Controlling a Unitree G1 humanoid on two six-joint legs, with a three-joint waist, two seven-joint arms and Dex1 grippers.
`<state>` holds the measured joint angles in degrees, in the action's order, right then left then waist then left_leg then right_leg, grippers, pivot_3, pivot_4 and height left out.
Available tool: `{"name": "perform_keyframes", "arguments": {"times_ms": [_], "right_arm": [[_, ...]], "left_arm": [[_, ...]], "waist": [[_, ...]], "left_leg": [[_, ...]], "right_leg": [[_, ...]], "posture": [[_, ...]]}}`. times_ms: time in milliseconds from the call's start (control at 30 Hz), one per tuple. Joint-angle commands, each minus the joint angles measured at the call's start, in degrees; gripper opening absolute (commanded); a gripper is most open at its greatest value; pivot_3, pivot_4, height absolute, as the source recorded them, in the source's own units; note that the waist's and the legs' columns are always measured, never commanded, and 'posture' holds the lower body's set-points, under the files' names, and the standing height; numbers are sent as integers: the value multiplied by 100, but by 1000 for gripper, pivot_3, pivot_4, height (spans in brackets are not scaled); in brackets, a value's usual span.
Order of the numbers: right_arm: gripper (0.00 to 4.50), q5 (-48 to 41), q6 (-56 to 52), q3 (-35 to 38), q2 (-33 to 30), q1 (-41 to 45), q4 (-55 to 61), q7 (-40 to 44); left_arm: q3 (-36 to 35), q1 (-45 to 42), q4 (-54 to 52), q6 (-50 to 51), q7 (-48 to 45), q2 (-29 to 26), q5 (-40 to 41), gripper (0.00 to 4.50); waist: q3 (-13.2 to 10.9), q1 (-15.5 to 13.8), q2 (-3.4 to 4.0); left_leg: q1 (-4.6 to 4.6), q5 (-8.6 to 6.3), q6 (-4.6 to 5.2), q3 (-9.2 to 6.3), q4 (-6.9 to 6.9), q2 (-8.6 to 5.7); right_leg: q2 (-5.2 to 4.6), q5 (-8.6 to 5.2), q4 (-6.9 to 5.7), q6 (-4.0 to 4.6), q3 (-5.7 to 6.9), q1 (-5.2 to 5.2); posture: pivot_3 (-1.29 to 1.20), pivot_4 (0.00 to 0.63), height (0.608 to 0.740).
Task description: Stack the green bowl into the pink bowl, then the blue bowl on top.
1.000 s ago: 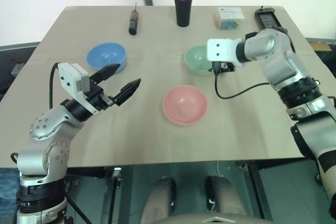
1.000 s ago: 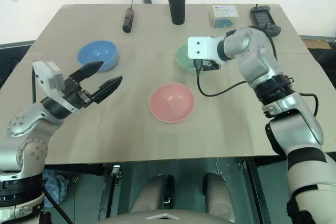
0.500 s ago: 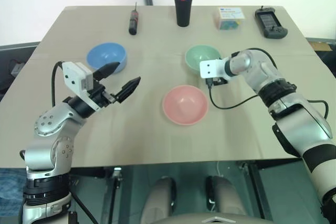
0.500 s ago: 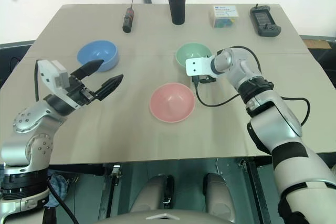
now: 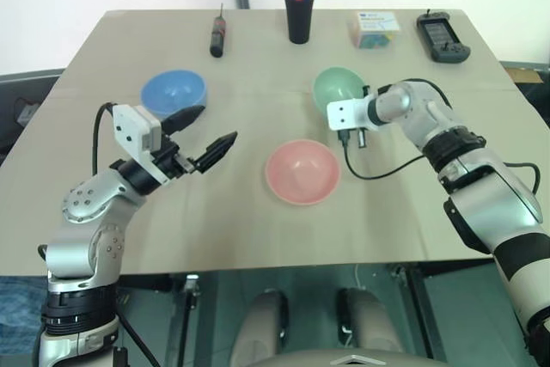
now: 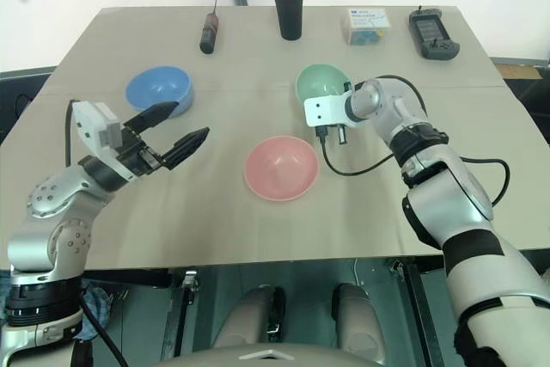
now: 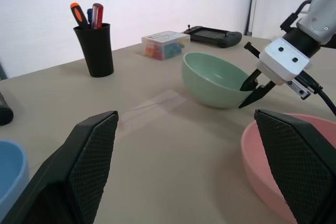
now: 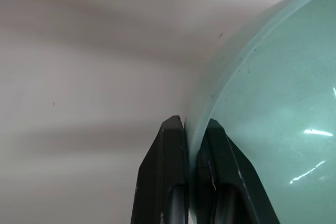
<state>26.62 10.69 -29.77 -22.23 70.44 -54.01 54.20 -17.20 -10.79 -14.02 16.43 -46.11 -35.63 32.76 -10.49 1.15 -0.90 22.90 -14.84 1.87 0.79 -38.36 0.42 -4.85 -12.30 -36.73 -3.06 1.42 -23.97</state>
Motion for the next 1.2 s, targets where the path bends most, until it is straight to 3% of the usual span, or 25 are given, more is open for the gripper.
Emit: {"name": "perform_keyframes", "arguments": {"times_ms": [33, 433, 733, 900, 1100, 1200], "right_arm": [[34, -260, -54, 298, -219, -36, 922, 347], [34, -1464, -2288, 687, -1311, -1518, 6031, 2459], [34, -1741, -3232, 454, -1424, -1803, 7245, 2633], [1491, -1778, -3517, 283, -1362, -1884, 7589, 2577], [4093, -1786, -3700, 242, -1344, -1871, 7702, 2391], [4432, -1858, -3903, 393, -1409, -1901, 7707, 2292]], "left_arm": [[23, -147, 61, -108, -326, -119, 103, 4399], [201, -412, 467, 24, -1457, -482, 316, 4399], [388, -568, 659, 99, -2029, -614, 336, 4399], [378, -610, 771, 73, -2147, -680, 286, 4399], [351, -568, 773, 60, -2203, -710, 268, 4399], [347, -545, 746, 35, -2139, -693, 209, 4399]], "waist": [[0, -4, 0], [0, -39, 0], [1, -35, -1], [1, -38, -1], [1, -38, -2], [1, -38, -2]], "left_leg": [[0, 0, 0, -1, 0, 0], [4, -12, 21, -7, -2, 1], [-2, -16, 27, -9, -8, 2], [-1, -15, 27, -9, -8, 2], [0, -15, 27, -10, -9, 2], [0, -15, 26, -11, -9, 2]], "right_leg": [[0, 0, 0, 0, 0, 0], [0, 0, 1, -1, 8, 1], [1, 0, -5, -1, 10, 5], [1, 0, -5, -1, 10, 5], [1, 0, -4, -1, 11, 5], [1, 0, -5, -1, 11, 5]], "posture": [[0, 150, 740], [0, 150, 740], [0, 150, 740], [0, 150, 740], [0, 150, 740], [0, 150, 740]]}}
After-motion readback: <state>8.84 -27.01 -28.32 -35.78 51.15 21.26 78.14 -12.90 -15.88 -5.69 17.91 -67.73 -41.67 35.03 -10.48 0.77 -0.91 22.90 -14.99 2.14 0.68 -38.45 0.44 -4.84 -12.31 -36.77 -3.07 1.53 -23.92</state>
